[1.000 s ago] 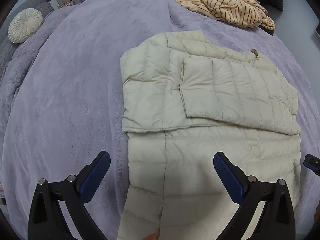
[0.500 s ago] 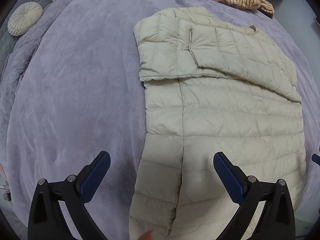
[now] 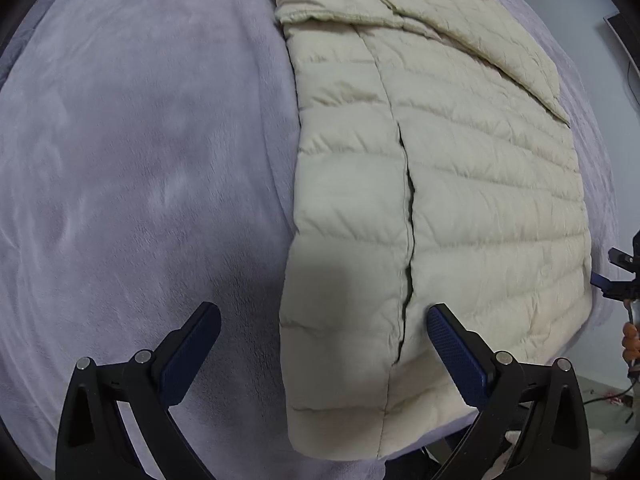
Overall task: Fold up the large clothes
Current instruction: 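Open both tools and move them to the jacket hem, then grasp the hem with both tools and fold it up toward the collar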
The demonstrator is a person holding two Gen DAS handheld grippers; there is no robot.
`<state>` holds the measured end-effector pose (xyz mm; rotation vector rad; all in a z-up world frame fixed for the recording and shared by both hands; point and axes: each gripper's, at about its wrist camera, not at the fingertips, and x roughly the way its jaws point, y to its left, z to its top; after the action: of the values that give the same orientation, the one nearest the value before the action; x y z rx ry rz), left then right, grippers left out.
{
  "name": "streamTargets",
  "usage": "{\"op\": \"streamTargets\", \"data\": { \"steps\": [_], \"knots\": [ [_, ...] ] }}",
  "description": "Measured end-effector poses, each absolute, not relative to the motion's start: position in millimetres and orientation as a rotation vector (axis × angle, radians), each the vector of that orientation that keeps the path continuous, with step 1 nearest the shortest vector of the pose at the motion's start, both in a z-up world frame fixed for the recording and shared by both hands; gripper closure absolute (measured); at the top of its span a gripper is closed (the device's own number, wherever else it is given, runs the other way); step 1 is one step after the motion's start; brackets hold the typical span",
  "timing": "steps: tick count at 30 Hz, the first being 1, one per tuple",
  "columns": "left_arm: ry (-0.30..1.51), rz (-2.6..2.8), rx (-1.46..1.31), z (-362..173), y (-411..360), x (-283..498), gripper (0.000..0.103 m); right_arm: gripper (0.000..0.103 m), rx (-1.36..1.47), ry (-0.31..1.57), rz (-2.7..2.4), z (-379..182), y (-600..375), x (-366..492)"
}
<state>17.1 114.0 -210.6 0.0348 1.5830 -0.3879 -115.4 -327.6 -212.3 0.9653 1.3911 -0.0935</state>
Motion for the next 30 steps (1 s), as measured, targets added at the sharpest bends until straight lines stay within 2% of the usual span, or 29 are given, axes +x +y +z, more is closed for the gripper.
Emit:
{"op": "streamTargets", "data": {
  "steps": [7,13,15,16,18,20,21,23,24,25,26,27,30],
  "knots": [
    [1.663,-0.469,-0.080,-230.1,112.7,1.7,0.000,0.000,1.118,1.388,-0.081,-239.7,-330.8,-141.3],
    [1.670,-0.580,-0.110,-225.6,99.2,3.7,0.000,0.000,1.227,1.328,0.049,-243.0,-311.2,-135.9],
    [1.661,-0.608,-0.103,-222.7,91.5,4.1,0.003,0.000,1.254,1.300,0.090,-240.9,-303.3,-132.9],
    [1.655,-0.620,-0.102,-220.6,90.5,3.6,0.008,0.000,1.261,1.285,0.104,-239.2,-299.1,-131.4],
    [1.660,-0.632,-0.097,-219.2,88.5,5.2,0.039,0.000,1.263,1.262,0.120,-232.8,-291.6,-128.1],
    [1.665,-0.648,-0.110,-219.7,87.0,9.9,0.060,0.000,1.255,1.253,0.113,-227.8,-283.9,-126.1],
    [1.661,-0.661,-0.120,-218.2,89.2,11.5,0.069,0.000,1.253,1.249,0.104,-224.8,-281.7,-125.5],
    [1.653,-0.697,-0.140,-213.7,97.8,13.5,0.081,0.002,1.257,1.238,0.088,-221.3,-277.8,-127.1],
    [1.650,-0.723,-0.159,-211.5,100.2,14.6,0.087,0.012,1.259,1.236,0.082,-219.9,-275.9,-126.9],
    [1.652,-0.751,-0.186,-208.9,106.7,15.0,0.089,0.038,1.258,1.241,0.074,-219.1,-275.0,-127.9],
    [1.653,-0.774,-0.215,-205.4,108.2,16.3,0.089,0.060,1.256,1.259,0.054,-219.7,-276.2,-130.8],
    [1.649,-0.798,-0.247,-201.1,110.8,18.1,0.091,0.090,1.252,1.282,0.027,-220.9,-274.9,-130.9],
    [1.611,-0.844,-0.352,-181.9,115.7,26.5,0.092,0.091,1.243,1.230,0.065,-207.4,-273.4,-129.1]
  ]
}}
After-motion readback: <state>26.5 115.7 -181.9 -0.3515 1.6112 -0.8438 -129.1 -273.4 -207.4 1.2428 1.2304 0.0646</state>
